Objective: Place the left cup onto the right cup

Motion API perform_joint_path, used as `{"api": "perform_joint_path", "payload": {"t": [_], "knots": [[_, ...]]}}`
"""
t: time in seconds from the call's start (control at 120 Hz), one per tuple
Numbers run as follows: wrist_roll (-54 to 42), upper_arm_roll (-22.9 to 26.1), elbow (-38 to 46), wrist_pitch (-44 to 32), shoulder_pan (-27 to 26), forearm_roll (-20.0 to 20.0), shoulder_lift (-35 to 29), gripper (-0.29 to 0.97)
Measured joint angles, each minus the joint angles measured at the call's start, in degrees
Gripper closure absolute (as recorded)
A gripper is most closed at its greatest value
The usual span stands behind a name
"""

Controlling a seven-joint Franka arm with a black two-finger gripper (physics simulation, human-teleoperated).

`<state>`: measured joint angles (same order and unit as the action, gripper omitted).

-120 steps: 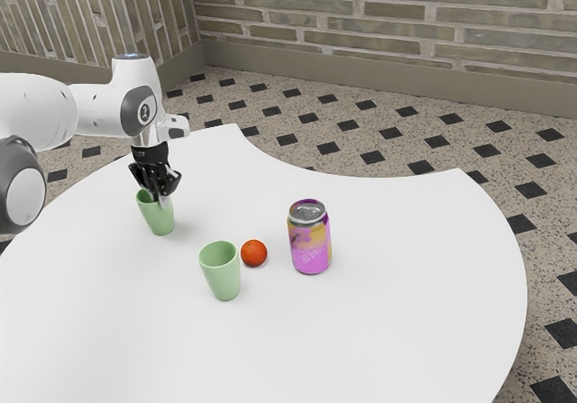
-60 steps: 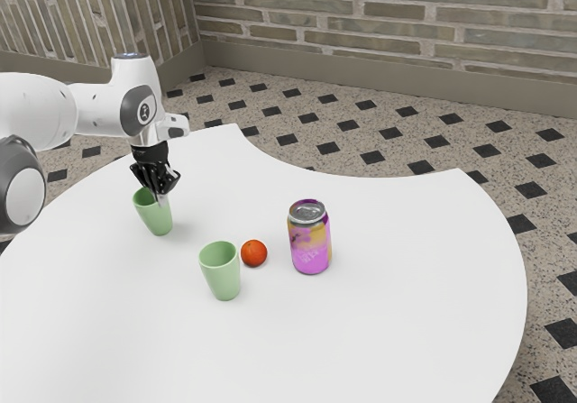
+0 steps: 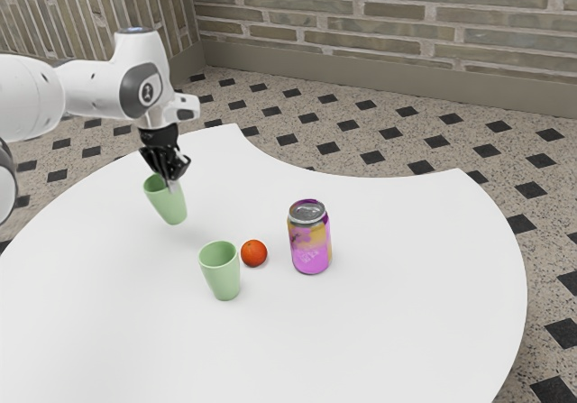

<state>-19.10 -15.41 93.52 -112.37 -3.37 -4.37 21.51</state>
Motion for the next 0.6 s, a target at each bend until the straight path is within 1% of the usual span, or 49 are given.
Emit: {"api": "perform_joint_path", "payload": {"t": [0.125, 0.275, 0.408, 0.6], "knots": [[0.8, -0.3, 2.7, 0.9, -3.0, 1.3, -4.7, 0.79], [1.8, 0.4, 5.3, 2.4, -4.8, 2.4, -9.0, 0.79], [3.1, 3.5, 8.0, 3.5, -5.0, 4.1, -12.5, 0.79], [5.8, 8.8, 8.3, 6.6, -5.0, 6.3, -14.0, 0.79]]}}
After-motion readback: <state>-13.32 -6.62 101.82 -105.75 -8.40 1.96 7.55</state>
